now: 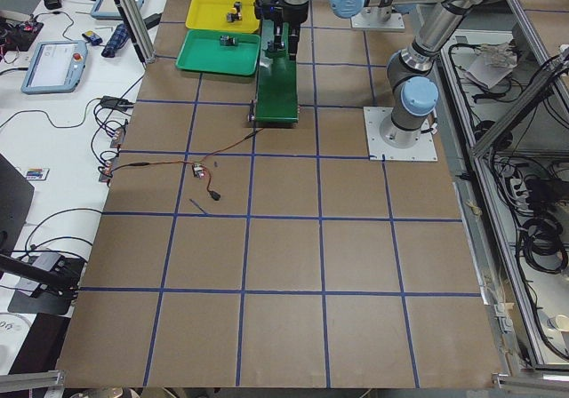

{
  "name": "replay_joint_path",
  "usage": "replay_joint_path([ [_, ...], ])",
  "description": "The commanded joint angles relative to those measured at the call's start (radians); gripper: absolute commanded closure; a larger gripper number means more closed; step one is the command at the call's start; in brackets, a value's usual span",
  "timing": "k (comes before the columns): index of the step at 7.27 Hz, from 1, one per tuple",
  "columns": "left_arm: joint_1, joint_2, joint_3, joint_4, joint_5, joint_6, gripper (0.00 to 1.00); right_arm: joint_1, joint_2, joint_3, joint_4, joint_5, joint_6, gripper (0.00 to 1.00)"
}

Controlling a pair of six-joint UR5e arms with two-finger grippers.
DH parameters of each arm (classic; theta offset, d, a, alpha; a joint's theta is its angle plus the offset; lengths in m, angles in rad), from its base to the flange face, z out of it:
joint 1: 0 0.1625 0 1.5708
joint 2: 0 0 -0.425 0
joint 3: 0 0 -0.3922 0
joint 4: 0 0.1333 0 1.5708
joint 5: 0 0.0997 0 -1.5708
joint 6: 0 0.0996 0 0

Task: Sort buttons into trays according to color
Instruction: 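Place the second green-capped button in the green tray with the right gripper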

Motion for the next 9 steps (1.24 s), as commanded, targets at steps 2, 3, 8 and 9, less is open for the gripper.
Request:
replay_joint_path([
  [2,0.000,0.000,0.000,0.000,0.000,0.005,0.00,-0.004,-0.004,-0.127,0.111,-0.031,-0.008,0.93],
  [3,0.000,0.001,0.000,0.000,-0.001,0.005,0.00,-0.017,-0.002,-0.142,0.101,-0.056,-0.078,0.93],
  [8,0.000,0.000,0.000,0.000,0.000,0.002,0.00,-0.152,0.235,-0.389,0.023,-0.039,-0.334,0.90],
  [9,0.000,0.000,0.000,0.000,-0.001,0.003,0.00,-0.159,0.278,-0.410,0.015,-0.039,-0.366,0.82],
])
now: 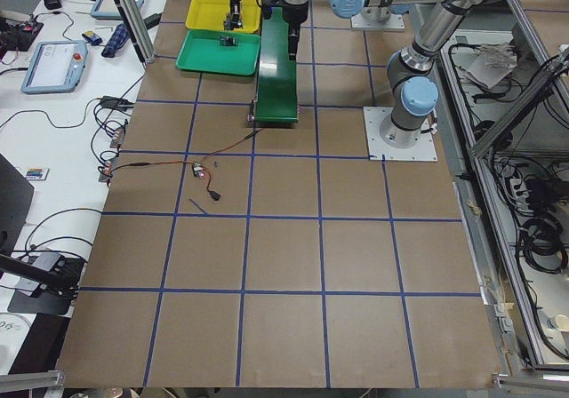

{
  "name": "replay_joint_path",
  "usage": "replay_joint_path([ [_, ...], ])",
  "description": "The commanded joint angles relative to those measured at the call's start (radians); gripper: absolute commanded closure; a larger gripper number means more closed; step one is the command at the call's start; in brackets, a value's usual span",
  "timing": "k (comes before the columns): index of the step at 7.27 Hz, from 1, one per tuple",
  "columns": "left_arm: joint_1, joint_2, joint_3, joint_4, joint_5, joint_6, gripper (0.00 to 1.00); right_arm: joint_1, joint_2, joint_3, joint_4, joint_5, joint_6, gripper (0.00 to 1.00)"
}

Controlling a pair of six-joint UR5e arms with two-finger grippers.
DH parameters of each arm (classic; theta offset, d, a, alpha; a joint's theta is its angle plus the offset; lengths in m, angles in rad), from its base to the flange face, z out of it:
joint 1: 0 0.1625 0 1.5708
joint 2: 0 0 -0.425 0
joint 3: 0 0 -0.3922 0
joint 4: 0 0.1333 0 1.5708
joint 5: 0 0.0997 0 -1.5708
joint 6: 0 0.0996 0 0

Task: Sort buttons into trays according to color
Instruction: 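Place the second green-capped button in the green tray with the right gripper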

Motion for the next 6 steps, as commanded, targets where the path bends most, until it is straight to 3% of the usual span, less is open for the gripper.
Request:
replay_joint_path([
  [1,0.001,0.002,0.000,0.000,0.000,-0.002,0.00,-0.011,0.092,-0.039,-0.048,0.003,-0.019,0.24],
  [2,0.000,0.002,0.000,0.000,0.000,0.001,0.00,-0.016,0.096,-0.039,-0.046,0.015,-0.027,0.00],
  [6,0.000,0.002,0.000,0.000,0.000,0.004,0.00,-0.073,0.055,-0.043,-0.036,0.035,-0.038,0.00],
])
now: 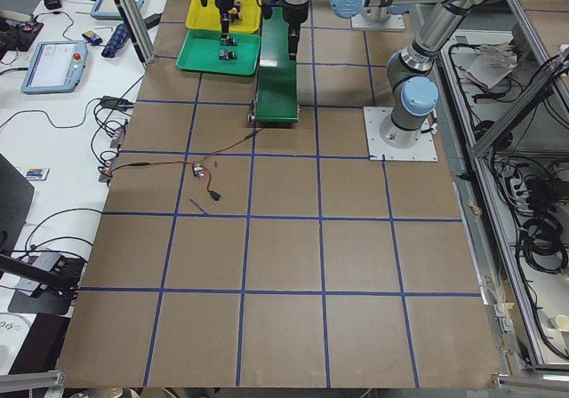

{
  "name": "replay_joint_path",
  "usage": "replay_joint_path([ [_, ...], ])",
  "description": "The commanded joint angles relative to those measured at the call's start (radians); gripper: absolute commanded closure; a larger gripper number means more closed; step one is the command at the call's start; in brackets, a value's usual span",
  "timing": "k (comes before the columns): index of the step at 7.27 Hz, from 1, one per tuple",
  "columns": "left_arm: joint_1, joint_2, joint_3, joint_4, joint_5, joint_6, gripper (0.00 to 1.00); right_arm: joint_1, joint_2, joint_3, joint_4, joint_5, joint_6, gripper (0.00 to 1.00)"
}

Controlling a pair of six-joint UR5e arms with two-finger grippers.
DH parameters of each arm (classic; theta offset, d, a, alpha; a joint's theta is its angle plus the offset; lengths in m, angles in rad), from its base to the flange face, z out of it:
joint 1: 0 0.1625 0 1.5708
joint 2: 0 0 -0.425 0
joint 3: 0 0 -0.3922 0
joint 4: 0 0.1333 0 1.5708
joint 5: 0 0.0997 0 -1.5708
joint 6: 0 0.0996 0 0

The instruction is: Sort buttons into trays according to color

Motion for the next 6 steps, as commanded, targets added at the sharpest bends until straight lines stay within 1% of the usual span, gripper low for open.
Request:
replay_joint_path([
  [1,0.000,0.000,0.000,0.000,0.001,0.002,0.00,-0.021,-0.050,0.001,0.014,-0.009,-0.001,0.00],
  [2,0.000,0.000,0.000,0.000,0.001,0.003,0.00,-0.038,-0.096,0.001,0.081,-0.014,-0.001,0.00],
  [4,0.000,-0.002,0.000,0.000,0.001,0.005,0.00,-0.079,-0.229,0.016,0.259,-0.017,-0.001,0.00],
  [5,0.000,0.000,0.000,0.000,0.001,0.003,0.00,-0.108,-0.306,0.018,0.392,-0.017,-0.001,0.00],
  [6,0.000,-0.002,0.000,0.000,0.001,0.003,0.00,-0.128,-0.390,0.018,0.551,-0.016,-0.001,0.00],
])
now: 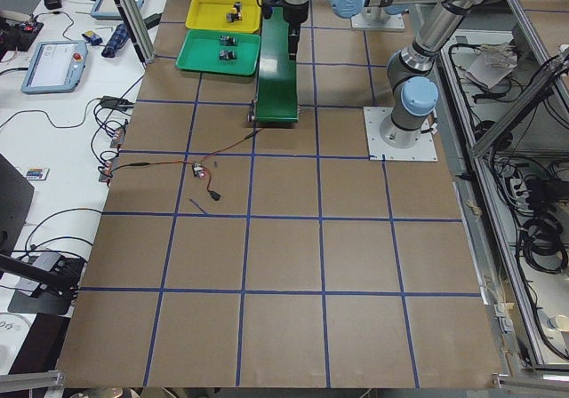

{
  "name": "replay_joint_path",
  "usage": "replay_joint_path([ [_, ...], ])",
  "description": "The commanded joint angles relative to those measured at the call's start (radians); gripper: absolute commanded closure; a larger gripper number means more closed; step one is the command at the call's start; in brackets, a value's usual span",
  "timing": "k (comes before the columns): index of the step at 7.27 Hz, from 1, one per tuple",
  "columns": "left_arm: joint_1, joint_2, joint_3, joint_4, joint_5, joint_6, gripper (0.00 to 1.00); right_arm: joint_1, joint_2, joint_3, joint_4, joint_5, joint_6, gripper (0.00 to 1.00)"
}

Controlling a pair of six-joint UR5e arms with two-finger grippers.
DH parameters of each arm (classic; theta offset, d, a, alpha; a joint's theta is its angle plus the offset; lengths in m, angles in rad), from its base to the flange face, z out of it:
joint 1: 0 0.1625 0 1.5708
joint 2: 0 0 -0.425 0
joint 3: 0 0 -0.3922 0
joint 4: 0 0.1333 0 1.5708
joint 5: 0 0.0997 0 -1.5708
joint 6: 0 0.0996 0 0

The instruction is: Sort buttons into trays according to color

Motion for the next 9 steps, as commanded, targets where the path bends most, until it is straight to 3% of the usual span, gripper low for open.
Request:
replay_joint_path([
  [1,0.000,-0.001,0.001,0.000,0.000,0.000,0.00,-0.029,-0.175,0.021,0.270,0.002,0.000,0.00],
  [5,0.000,-0.003,0.000,0.017,-0.002,-0.003,0.00,-0.023,-0.413,0.239,0.259,0.018,0.000,0.00],
  [9,0.000,-0.004,0.000,0.018,-0.002,-0.005,0.00,-0.029,-0.437,0.247,0.185,0.016,-0.113,0.00],
])
